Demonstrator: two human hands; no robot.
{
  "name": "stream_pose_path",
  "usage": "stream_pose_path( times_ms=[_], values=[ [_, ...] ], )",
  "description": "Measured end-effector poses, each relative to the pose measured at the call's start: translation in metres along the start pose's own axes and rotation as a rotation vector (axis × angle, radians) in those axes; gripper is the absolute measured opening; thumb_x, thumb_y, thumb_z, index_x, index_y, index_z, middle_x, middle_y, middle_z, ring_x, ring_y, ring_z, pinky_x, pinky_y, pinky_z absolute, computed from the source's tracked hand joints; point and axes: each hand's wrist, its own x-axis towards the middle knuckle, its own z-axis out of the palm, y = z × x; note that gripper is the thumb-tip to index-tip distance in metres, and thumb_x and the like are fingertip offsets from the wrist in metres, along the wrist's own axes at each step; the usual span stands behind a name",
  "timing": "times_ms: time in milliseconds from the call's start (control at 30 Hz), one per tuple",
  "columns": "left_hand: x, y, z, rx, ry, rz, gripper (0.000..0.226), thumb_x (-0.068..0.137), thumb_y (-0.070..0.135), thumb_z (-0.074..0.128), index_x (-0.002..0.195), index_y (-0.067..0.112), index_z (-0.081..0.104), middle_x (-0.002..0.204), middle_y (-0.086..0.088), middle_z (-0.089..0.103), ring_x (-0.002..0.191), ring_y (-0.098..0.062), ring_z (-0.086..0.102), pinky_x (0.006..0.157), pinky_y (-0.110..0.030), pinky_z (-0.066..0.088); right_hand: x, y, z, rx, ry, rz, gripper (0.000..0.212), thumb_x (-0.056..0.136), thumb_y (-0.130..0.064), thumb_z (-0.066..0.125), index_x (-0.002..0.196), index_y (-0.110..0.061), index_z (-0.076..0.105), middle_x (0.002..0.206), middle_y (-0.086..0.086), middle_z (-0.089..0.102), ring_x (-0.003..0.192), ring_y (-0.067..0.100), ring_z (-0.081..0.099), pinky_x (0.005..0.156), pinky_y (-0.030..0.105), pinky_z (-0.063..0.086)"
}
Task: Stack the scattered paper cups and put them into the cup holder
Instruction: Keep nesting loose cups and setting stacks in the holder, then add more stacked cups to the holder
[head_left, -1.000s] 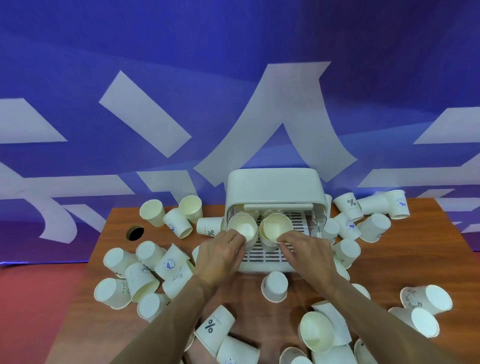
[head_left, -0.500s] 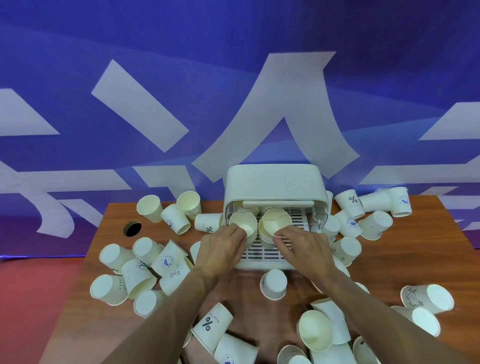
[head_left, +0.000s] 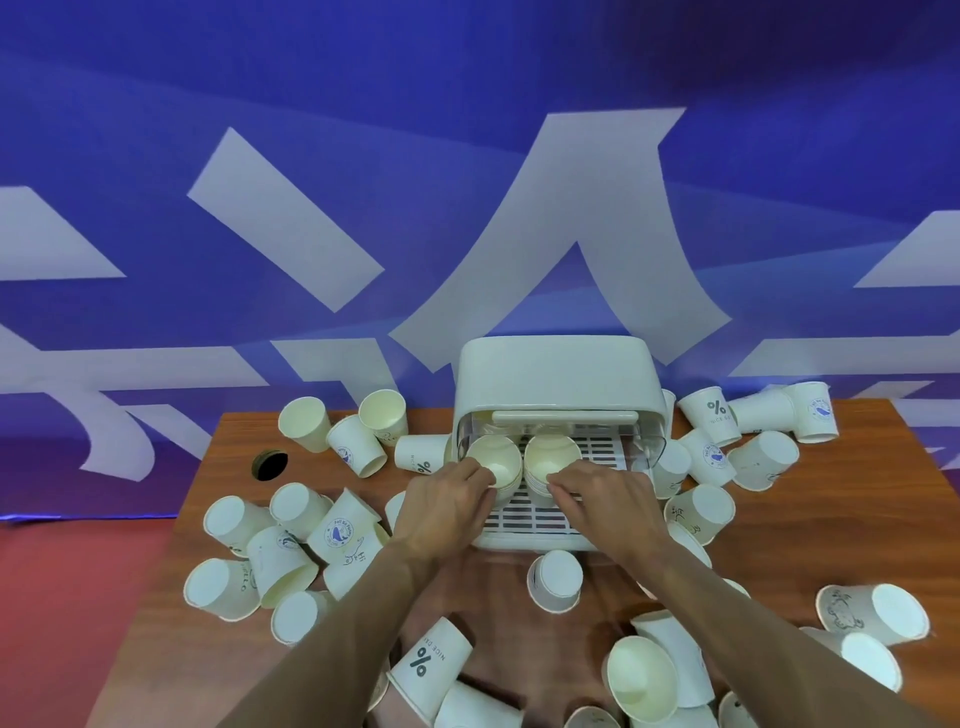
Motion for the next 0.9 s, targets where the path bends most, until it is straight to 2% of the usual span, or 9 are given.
stream_pose_path(
  times_ms=[100, 233, 333, 400, 533, 633, 700, 800, 900],
  values=[
    [0.002, -0.002, 0.002, 0.007, -0.044, 0.000, 0.019, 0.098, 0.035, 0.053, 0.104, 0.023, 0.066, 0.099, 0.006, 0.066, 0.084, -0.017, 0.065, 0.054, -0.028, 0.044, 0.003, -0.003, -0.005, -0.040, -0.105, 0.015, 0.026, 0.099, -0.043, 0.049, 0.106, -0.033, 0.072, 0.102, -0.013, 0.071, 0.085, 0.011, 0.068, 0.065, 0.028, 0.050],
    [0.003, -0.003, 0.005, 0.028, -0.091, -0.025, 0.023, 0.100, 0.036, 0.047, 0.111, 0.026, 0.064, 0.109, 0.009, 0.065, 0.093, -0.016, 0.064, 0.062, -0.031, 0.050, 0.010, -0.005, -0.008, -0.094, -0.220, 0.043, 0.034, 0.102, -0.045, 0.040, 0.108, -0.030, 0.070, 0.105, -0.010, 0.069, 0.092, 0.014, 0.066, 0.072, 0.029, 0.051],
    [0.002, -0.004, 0.002, -0.048, -0.063, -0.034, 0.020, 0.096, 0.035, 0.056, 0.112, 0.028, 0.064, 0.107, 0.009, 0.067, 0.088, -0.016, 0.067, 0.058, -0.030, 0.048, 0.013, -0.007, -0.008, -0.128, -0.259, 0.030, 0.036, 0.103, -0.043, 0.038, 0.101, -0.026, 0.069, 0.104, -0.005, 0.069, 0.094, 0.022, 0.067, 0.068, 0.029, 0.040],
    [0.000, -0.006, -0.002, -0.082, -0.032, -0.024, 0.021, 0.089, 0.031, 0.067, 0.109, 0.030, 0.064, 0.101, 0.010, 0.070, 0.080, -0.015, 0.069, 0.051, -0.027, 0.047, 0.013, -0.009, -0.009, -0.124, -0.275, 0.037, 0.035, 0.103, -0.042, 0.039, 0.100, -0.025, 0.069, 0.107, -0.004, 0.069, 0.096, 0.023, 0.067, 0.070, 0.030, 0.041],
    [-0.007, -0.012, -0.025, -0.046, -0.007, 0.060, 0.023, 0.084, 0.027, 0.070, 0.105, 0.029, 0.063, 0.095, 0.012, 0.068, 0.076, -0.014, 0.067, 0.046, -0.024, 0.041, 0.005, -0.013, -0.019, -0.016, -0.212, 0.066, 0.032, 0.099, -0.044, 0.047, 0.123, -0.032, 0.065, 0.125, -0.010, 0.066, 0.107, 0.018, 0.066, 0.082, 0.034, 0.049],
    [-0.004, -0.005, -0.052, 0.014, -0.014, 0.103, 0.016, 0.086, 0.030, 0.067, 0.102, 0.029, 0.065, 0.091, 0.013, 0.066, 0.073, -0.014, 0.066, 0.045, -0.023, 0.031, -0.011, -0.009, -0.043, -0.065, -0.162, 0.048, 0.030, 0.100, -0.045, 0.042, 0.118, -0.033, 0.063, 0.119, -0.011, 0.067, 0.101, 0.017, 0.067, 0.076, 0.035, 0.052],
    [0.001, 0.005, -0.070, -0.009, 0.008, 0.117, 0.011, 0.093, 0.035, 0.058, 0.101, 0.030, 0.064, 0.092, 0.014, 0.065, 0.074, -0.014, 0.065, 0.047, -0.024, 0.035, -0.023, -0.004, -0.062, -0.084, -0.145, 0.068, 0.030, 0.100, -0.046, 0.042, 0.116, -0.033, 0.063, 0.116, -0.011, 0.068, 0.098, 0.016, 0.067, 0.075, 0.033, 0.052],
    [0.014, 0.029, -0.097, -0.018, 0.071, 0.196, 0.020, 0.097, 0.040, 0.046, 0.099, 0.030, 0.064, 0.090, 0.012, 0.066, 0.074, -0.014, 0.065, 0.047, -0.026, 0.041, -0.047, 0.011, -0.100, -0.118, -0.111, 0.140, 0.031, 0.099, -0.048, 0.045, 0.121, -0.035, 0.061, 0.118, -0.013, 0.068, 0.100, 0.010, 0.066, 0.074, 0.027, 0.048],
    [0.030, 0.063, -0.117, 0.019, 0.121, 0.303, 0.025, 0.096, 0.042, 0.045, 0.099, 0.029, 0.067, 0.091, 0.011, 0.067, 0.079, -0.013, 0.065, 0.055, -0.026, 0.045, -0.078, 0.028, -0.139, -0.135, -0.066, 0.254, 0.036, 0.097, -0.051, 0.045, 0.126, -0.035, 0.059, 0.123, -0.013, 0.066, 0.109, 0.009, 0.063, 0.085, 0.030, 0.051]
  ],
)
